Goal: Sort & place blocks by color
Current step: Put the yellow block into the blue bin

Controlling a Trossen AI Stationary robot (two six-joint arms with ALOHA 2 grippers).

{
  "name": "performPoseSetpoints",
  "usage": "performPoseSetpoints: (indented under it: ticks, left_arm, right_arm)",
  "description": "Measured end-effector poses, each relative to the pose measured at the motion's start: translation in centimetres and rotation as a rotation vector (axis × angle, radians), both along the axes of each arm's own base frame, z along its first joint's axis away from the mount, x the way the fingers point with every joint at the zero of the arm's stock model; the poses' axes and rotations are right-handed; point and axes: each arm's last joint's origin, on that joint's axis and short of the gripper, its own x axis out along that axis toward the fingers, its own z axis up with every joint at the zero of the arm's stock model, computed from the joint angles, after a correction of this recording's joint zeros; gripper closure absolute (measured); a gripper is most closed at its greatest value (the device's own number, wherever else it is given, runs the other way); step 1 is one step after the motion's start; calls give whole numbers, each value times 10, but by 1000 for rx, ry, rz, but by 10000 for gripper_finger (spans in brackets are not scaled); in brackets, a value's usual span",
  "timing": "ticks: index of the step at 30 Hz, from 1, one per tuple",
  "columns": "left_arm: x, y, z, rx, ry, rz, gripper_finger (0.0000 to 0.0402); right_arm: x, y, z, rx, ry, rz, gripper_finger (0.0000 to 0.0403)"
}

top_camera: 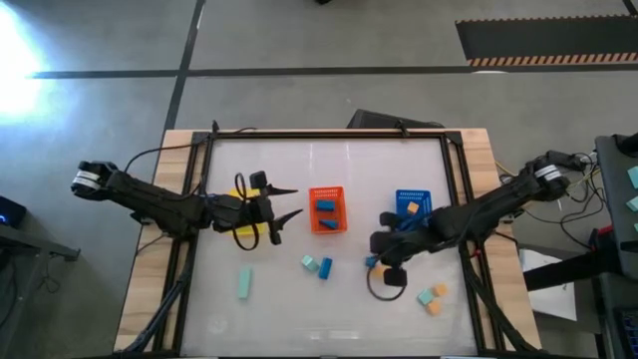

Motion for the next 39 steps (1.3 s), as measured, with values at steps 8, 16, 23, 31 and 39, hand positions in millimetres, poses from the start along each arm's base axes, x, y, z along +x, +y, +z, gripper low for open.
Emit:
performPoseSetpoints:
  ticks: [8,16,23,31,39]
  left_arm:
    - [1,0,-1,-11,-1,1,180]
    - [1,0,-1,-11,-1,1,180]
    - [1,0,0,-11,-2,2,180]
    - [1,0,0,-11,-2,2,180]
    - [1,0,0,-10,-1,2,180]
  right_arm:
    - [14,11,-5,10,175,-7,328]
    - [9,21,-44,-77,423,-16,240]
    - [15,33,-78,-151,524,112,175]
    - [25,37,-102,-195,532,219,163]
    - [28,37,-101,-192,505,228,206]
